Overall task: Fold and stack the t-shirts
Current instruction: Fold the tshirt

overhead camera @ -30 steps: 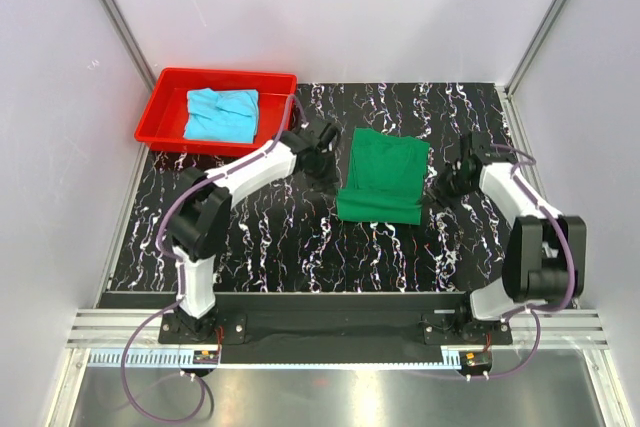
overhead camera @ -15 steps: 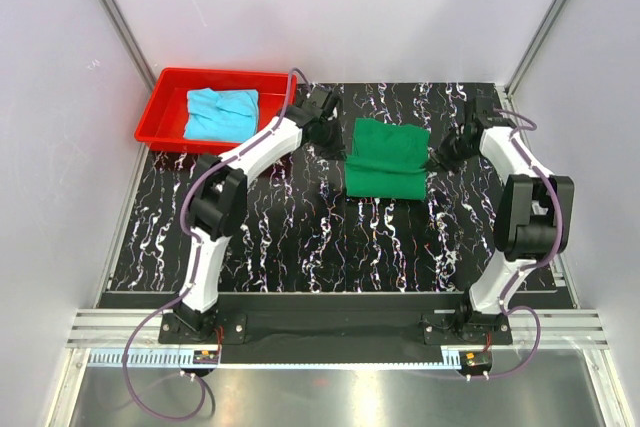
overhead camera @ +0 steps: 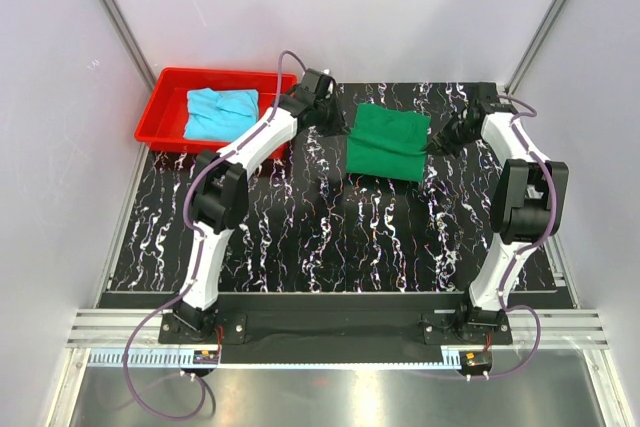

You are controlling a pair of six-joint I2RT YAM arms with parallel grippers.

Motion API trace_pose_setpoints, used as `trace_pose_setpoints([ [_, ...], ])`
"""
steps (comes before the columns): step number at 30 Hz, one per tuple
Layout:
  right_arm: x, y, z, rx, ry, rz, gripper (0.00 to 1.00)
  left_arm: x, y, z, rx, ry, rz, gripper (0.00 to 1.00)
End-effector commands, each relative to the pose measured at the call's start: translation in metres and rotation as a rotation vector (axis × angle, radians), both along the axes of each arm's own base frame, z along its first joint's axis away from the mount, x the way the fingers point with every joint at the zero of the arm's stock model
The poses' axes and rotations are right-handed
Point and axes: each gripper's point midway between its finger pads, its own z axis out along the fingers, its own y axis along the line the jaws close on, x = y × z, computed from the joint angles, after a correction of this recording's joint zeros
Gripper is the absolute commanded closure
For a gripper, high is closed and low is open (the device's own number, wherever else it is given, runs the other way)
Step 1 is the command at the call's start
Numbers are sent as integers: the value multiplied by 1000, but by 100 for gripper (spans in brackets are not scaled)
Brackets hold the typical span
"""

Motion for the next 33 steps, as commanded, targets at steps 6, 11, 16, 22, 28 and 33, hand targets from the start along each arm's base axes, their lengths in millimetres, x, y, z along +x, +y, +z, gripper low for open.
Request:
trace_pose_setpoints([
  [6,-6,-3,5,33,4,-7,100,5,6,24,-66,-50,9,100],
  [11,-44,4,-8,50,57,10,100,-46,24,-19,-23,74,-7,100],
  [16,-101,8,-26,45,128,43,100,-111,33,-40,12,146,-69,100],
  [22,-167,16,-42,57,207,48,100,-185,33,-55,39,220,-143,100],
  [28,-223,25,-54,68,271,44,100,-257,39,-77,72,320,-201,100],
  [33,-253,35,-63,85,316,42,100,-298,53,-93,89,405,-219,100],
])
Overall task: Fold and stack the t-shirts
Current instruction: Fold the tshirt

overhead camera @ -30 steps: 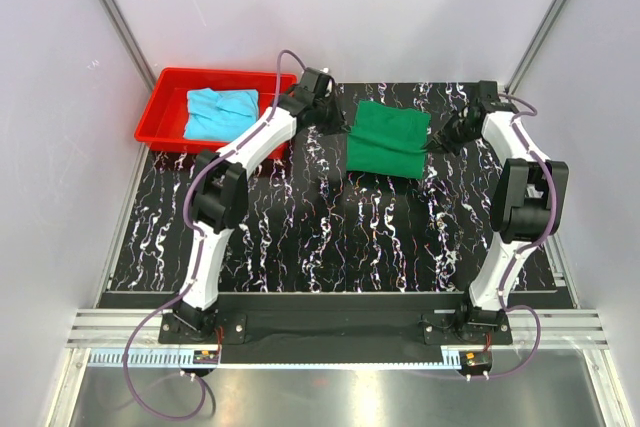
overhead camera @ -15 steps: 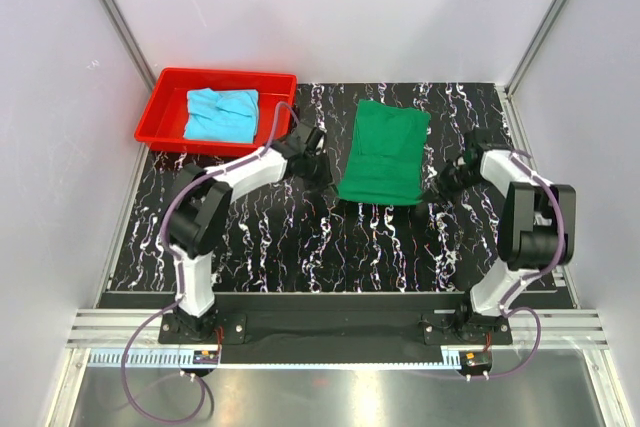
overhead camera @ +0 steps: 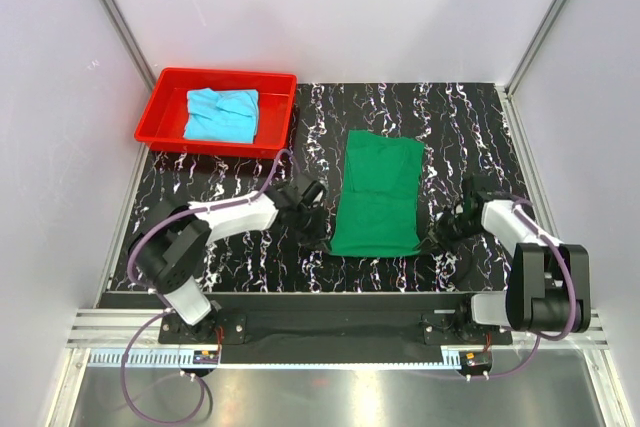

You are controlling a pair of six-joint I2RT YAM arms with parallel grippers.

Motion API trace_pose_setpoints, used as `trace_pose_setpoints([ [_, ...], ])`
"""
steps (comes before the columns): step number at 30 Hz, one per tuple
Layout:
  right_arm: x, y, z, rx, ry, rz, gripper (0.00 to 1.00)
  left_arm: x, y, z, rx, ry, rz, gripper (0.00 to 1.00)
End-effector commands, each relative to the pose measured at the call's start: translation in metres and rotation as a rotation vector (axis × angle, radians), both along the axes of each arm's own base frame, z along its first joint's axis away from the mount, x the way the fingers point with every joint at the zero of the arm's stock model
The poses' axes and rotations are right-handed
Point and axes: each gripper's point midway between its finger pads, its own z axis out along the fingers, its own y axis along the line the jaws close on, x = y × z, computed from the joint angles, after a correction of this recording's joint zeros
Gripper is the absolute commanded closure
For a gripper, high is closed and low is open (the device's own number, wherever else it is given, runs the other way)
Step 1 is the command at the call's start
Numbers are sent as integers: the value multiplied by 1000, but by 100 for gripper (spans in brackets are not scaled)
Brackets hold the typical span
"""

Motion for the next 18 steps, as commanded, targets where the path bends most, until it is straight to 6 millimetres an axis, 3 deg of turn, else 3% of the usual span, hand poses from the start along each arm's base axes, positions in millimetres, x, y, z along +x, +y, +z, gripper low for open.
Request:
trace_pose_setpoints([
  [1,-15,4,0,-10,14,-3,100,-21,9,5,-10,40,17,100],
  [4,-29,11,0,-4,39,-5,100,-48,7,11,-42,59,-9,100],
  [11,-51,18,-1,0,88,22,100,-67,11,7,-35,108,-26,100],
  [13,-48,17,0,-6,85,41,100,-66,12,7,-16,105,-42,100],
  [15,-42,14,4,-25,84,58,100,-50,5,20,-12,37,-65,100],
  [16,-28,13,13,-39,40,78,100,-47,8,22,19,35,-70,100],
  [17,-23,12,14,-40,54,85,100,-32,-2,39,0,-13,-77,100],
  [18,-20,13,19,-37,56,94,100,-24,-2,44,16,-51,-101,100],
])
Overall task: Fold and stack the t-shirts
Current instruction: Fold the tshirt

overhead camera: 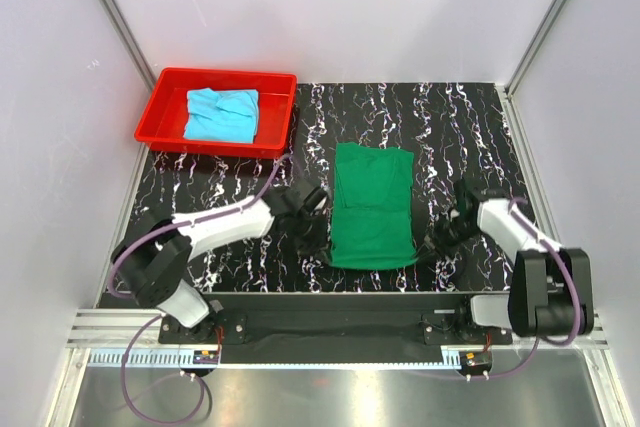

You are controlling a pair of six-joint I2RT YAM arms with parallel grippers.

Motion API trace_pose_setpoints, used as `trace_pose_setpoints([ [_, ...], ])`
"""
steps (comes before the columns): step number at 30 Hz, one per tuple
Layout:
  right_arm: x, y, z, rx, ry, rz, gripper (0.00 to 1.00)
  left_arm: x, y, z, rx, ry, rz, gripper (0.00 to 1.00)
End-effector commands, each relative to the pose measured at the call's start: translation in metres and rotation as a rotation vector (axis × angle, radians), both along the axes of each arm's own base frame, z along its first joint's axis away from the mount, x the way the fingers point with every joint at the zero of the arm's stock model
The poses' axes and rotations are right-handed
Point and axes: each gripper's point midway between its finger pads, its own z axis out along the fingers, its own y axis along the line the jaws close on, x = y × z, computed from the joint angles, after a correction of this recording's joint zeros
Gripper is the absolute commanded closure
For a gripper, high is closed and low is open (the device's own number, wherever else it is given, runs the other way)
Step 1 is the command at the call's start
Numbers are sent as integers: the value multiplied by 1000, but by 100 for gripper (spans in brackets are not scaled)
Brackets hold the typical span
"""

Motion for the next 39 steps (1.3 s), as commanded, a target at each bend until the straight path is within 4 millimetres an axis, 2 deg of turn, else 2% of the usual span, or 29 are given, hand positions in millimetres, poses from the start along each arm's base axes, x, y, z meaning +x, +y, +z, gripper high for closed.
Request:
trace_pose_setpoints([
  [1,38,-5,27,-37,-99,67,100,33,-4,27,38,-103,-50,100],
  [2,43,-6,28,-42,-89,74,100,47,-12,42,17,-136,-50,100],
  [3,48,-6,32,-43,-93,79,100,53,-12,41,24,-134,-63,100],
  [4,63,-6,42,-44,-133,95,100,61,-9,44,29,-127,-46,100],
  [5,67,-6,40,-44,-111,104,100,72,-14,52,10,-143,-36,100],
  [6,72,-5,41,-38,-108,110,100,76,-16,54,-8,-133,-36,100],
  [7,85,-3,49,-29,-138,125,100,85,-15,50,-4,-117,-21,100],
  [8,89,-3,43,-25,-103,133,100,94,-20,57,-21,-126,-17,100],
  [9,96,-2,44,-20,-106,135,100,102,-19,50,-9,-112,-11,100],
  [10,110,0,52,-7,-139,148,100,106,-18,50,-3,-102,-9,100],
  [11,116,1,49,-3,-118,153,100,114,-23,57,-21,-112,-11,100],
  [12,123,2,52,1,-126,153,100,120,-22,54,-21,-108,-5,100],
  [13,138,4,61,10,-163,156,100,128,-25,60,-37,-123,0,100],
  [14,142,5,58,15,-141,160,100,132,-26,61,-43,-123,1,100],
  [15,156,5,66,14,-174,164,100,139,-26,59,-48,-123,11,100],
  [17,166,5,63,15,-165,167,100,151,-28,67,-67,-140,22,100],
  [19,181,8,70,34,-193,169,100,165,-27,66,-70,-147,39,100],
  [20,185,8,64,33,-175,171,100,173,-29,71,-83,-163,46,100],
  [21,196,9,69,34,-199,169,100,180,-27,70,-88,-159,61,100],
  [25,214,11,68,66,-192,156,100,207,-30,81,-123,-193,90,100],
  [26,218,12,63,75,-175,148,100,212,-30,81,-132,-191,98,100],
  [27,226,14,67,85,-190,148,100,218,-29,75,-127,-180,105,100],
  [28,229,15,68,99,-187,144,100,225,-31,80,-137,-194,109,100],
  [29,232,16,62,104,-168,146,100,229,-31,79,-138,-189,112,100],
  [30,239,17,66,108,-183,142,100,236,-29,73,-134,-181,126,100],
  [32,246,18,60,117,-170,133,100,248,-32,77,-152,-197,144,100],
  [33,252,20,64,129,-182,128,100,254,-32,74,-161,-195,155,100],
  [34,255,20,57,132,-164,122,100,261,-34,78,-177,-207,160,100],
  [39,274,18,59,149,-181,98,99,286,-39,83,-228,-225,192,100],
])
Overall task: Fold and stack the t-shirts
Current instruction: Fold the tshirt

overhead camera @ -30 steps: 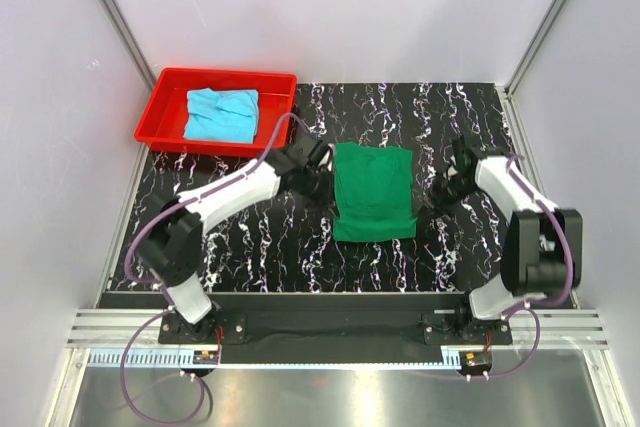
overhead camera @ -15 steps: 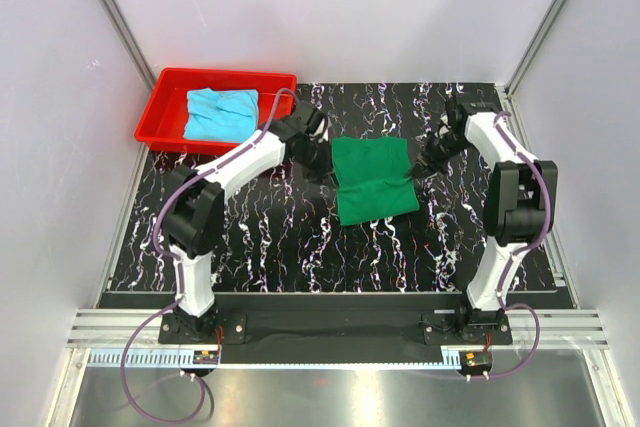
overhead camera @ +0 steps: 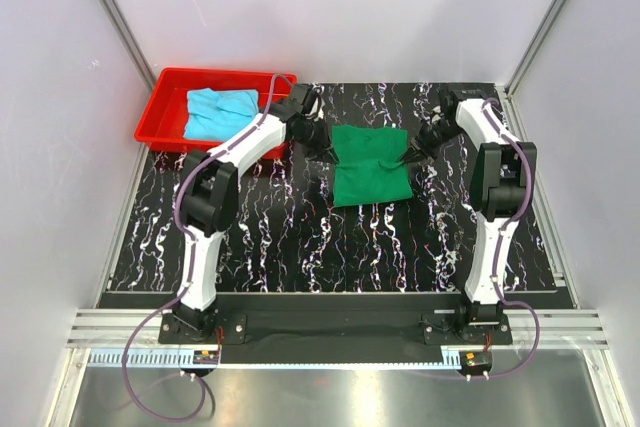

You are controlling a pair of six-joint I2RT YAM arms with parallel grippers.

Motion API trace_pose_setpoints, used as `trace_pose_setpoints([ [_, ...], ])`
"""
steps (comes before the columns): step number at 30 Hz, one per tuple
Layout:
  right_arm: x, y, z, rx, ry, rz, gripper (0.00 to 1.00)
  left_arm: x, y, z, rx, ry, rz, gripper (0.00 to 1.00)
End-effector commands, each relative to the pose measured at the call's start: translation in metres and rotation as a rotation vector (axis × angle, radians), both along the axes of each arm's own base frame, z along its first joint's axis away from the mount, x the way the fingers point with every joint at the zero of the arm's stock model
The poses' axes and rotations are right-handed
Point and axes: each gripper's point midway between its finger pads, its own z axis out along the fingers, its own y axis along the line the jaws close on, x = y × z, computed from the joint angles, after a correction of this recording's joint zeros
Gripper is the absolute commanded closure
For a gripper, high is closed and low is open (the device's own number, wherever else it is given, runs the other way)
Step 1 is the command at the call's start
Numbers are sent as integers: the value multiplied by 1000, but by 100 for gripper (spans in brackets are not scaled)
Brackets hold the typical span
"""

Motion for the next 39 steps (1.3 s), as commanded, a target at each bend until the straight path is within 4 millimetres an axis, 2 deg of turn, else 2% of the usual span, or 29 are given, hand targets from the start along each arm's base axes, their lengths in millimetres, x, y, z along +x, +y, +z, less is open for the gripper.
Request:
trace_pose_setpoints([
  [1,15,0,14,56,-2,-29,99,28,-15,39,-121,-93,7,100],
  [6,30,6,15,103,-9,-51,98,46,-20,37,-161,-88,38,100],
  [7,36,-8,11,105,1,-85,97,49,-20,39,-168,-94,45,100],
  [9,43,-9,12,109,-11,-92,95,56,-23,40,-187,-103,56,100],
  [10,44,-10,8,113,-3,-97,91,59,-22,39,-192,-107,61,100],
  [12,48,-10,6,119,2,-104,90,64,-22,37,-198,-112,73,100],
  [15,45,-12,-3,110,16,-108,96,64,-20,28,-189,-93,86,100],
  [17,41,-12,-1,112,7,-106,100,59,-17,26,-175,-96,80,100],
  [18,32,-13,-8,104,32,-101,100,54,-17,25,-166,-94,72,100],
  [19,27,-13,-1,102,24,-98,100,43,-14,15,-146,-70,62,100],
  [20,15,-12,-8,99,47,-93,100,33,-11,21,-124,-87,38,100],
  [21,7,-13,-9,86,46,-85,100,18,-6,9,-88,-56,25,100],
  [22,1,-13,2,82,15,-75,100,8,-1,4,-58,-53,10,100],
  [23,-9,-14,0,74,25,-66,100,-4,-2,14,-66,-66,-7,100],
  [24,-29,-16,-10,56,64,-52,100,-25,5,-5,-39,-15,-16,100],
  [25,-37,-16,-1,53,34,-44,100,-36,6,-6,-33,-7,-28,100],
  [26,-61,-16,-12,49,89,-41,100,-51,5,2,-32,-19,-50,100],
  [27,-70,-18,-5,37,64,-33,100,-71,10,-12,-7,23,-65,100],
  [28,-79,-17,-6,38,62,-29,100,-82,11,-14,3,30,-79,100],
  [29,-102,-16,-17,37,114,-26,100,-99,7,-9,6,28,-108,100],
  [30,-112,-16,-18,34,124,-25,100,-118,10,-20,24,66,-123,100],
  [31,-118,-15,-12,31,92,-25,100,-130,9,-22,27,79,-141,100],
  [32,-138,-14,-21,28,133,-23,99,-147,5,-20,32,90,-168,100],
  [33,-147,-13,-23,20,141,-21,98,-164,10,-31,55,127,-180,100],
  [34,-153,-13,-21,18,122,-18,97,-175,11,-34,60,142,-192,100],
  [35,-173,-11,-31,15,169,-19,97,-189,8,-35,62,150,-218,100],
  [36,-180,-10,-34,18,179,-22,97,-202,16,-45,90,183,-225,100],
  [39,-205,-9,-46,21,212,-30,93,-221,29,-56,126,218,-236,100],
])
